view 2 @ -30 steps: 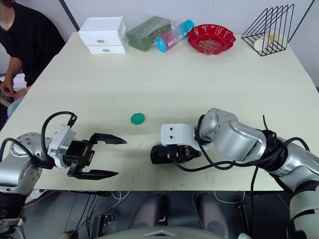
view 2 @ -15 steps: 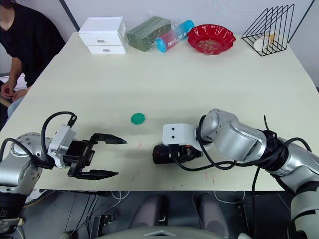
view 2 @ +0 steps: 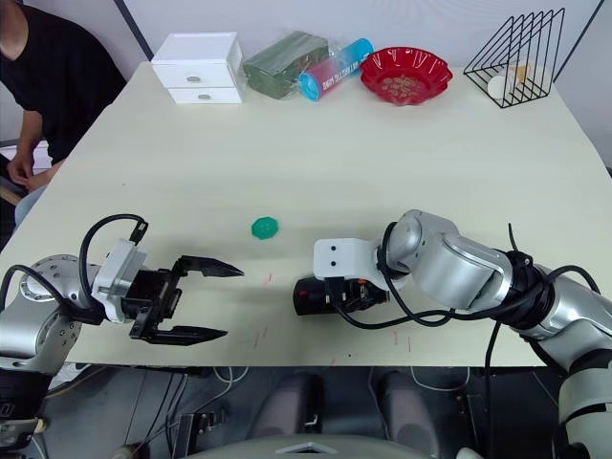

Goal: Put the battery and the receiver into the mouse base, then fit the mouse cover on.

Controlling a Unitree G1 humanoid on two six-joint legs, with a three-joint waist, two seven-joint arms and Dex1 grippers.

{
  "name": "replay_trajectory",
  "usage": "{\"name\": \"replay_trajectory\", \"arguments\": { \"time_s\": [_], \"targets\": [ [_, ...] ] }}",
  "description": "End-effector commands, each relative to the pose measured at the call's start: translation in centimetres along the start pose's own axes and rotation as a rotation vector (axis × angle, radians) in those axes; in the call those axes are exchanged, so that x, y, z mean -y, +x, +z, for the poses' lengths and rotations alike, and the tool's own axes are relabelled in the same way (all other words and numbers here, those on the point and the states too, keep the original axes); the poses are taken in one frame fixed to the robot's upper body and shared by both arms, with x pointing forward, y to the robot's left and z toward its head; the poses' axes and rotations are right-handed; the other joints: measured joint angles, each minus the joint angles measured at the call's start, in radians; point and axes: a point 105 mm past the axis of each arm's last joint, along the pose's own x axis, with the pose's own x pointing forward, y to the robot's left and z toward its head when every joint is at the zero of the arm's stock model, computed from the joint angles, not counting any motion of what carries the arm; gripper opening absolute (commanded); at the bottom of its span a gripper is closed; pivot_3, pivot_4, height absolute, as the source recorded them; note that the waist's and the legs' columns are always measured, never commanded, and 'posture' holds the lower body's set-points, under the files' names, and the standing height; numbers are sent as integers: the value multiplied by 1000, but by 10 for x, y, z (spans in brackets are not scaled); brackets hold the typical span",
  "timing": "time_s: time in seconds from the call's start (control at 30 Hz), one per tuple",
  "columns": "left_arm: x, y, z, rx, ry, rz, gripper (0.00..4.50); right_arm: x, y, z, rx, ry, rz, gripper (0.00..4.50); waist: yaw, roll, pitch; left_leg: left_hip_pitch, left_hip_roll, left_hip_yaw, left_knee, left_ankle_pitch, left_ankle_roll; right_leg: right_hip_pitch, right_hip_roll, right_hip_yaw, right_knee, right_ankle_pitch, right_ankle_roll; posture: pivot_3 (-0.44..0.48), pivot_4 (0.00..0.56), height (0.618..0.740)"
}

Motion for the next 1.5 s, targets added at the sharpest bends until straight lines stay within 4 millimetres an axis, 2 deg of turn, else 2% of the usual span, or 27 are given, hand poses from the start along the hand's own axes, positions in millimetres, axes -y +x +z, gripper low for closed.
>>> {"name": "replay_trajectory", "arguments": {
  "time_s": [0.03,0.07,0.1,0.13,0.17,0.2,0.53,0.93,1.1,1.27,1.37,1.43,1.47,1.5],
  "targets": [
    [4,0,4,8,21,-44,4500,-4,2,-3,-6,1,16,2364,0,0,0,0,0,0,0,0,0,0,0,0,0,0,0,0,150,740],
    [4,0,4,7,21,-44,4500,-5,2,-3,-6,0,17,3161,0,0,0,0,0,0,0,0,0,0,0,0,0,0,0,0,150,740],
    [4,0,4,8,21,-44,4500,-5,2,-3,-5,-1,17,3372,0,0,0,0,0,0,0,0,0,0,0,0,0,0,0,0,150,740],
    [4,0,4,7,21,-44,4500,-5,2,-3,-5,-2,18,4010,1,0,0,0,0,0,0,0,0,0,0,0,0,0,0,0,150,740],
    [4,0,4,6,21,-44,4500,-5,2,-3,-4,-3,19,4347,0,0,0,0,0,0,0,0,0,0,0,0,0,0,0,0,150,740],
    [4,0,4,6,21,-44,4500,-6,2,-3,-4,-3,20,4437,0,0,0,0,0,0,0,0,0,0,0,0,0,0,0,0,150,740],
    [4,0,4,6,19,-44,4500,-6,1,0,2,-11,18,4437,0,0,0,0,0,0,0,0,0,0,0,0,0,0,0,0,150,740],
    [4,-2,4,7,21,-40,4500,-3,-21,4,46,-35,10,4437,0,0,0,0,0,0,0,0,0,0,0,0,0,0,0,0,150,740],
    [4,-4,3,0,20,-30,4500,1,-32,26,233,-27,-3,4437,-1,0,0,0,0,0,0,0,0,0,0,0,0,0,0,0,150,740],
    [4,-7,2,-5,15,-20,4500,9,-28,29,313,-11,-61,4437,1,0,0,0,0,0,0,0,0,0,0,0,0,0,0,0,150,740],
    [4,-8,2,-7,14,-14,4500,9,-22,33,353,-7,-65,3565,1,0,0,-1,0,0,0,0,0,0,0,0,0,0,0,0,150,740],
    [4,-9,2,-8,13,-11,4500,8,-18,39,395,-9,-65,2683,1,0,0,0,0,0,0,0,0,0,0,0,0,0,0,0,150,740],
    [4,-9,2,-9,13,-10,4500,7,-17,40,401,-13,-62,1884,1,0,0,0,0,0,0,0,0,0,0,0,0,0,0,0,150,740],
    [4,-9,2,-9,12,-9,4500,5,-15,43,417,-24,-50,1536,1,0,0,0,0,0,0,0,0,0,0,0,0,0,0,0,150,740]
  ]
}}
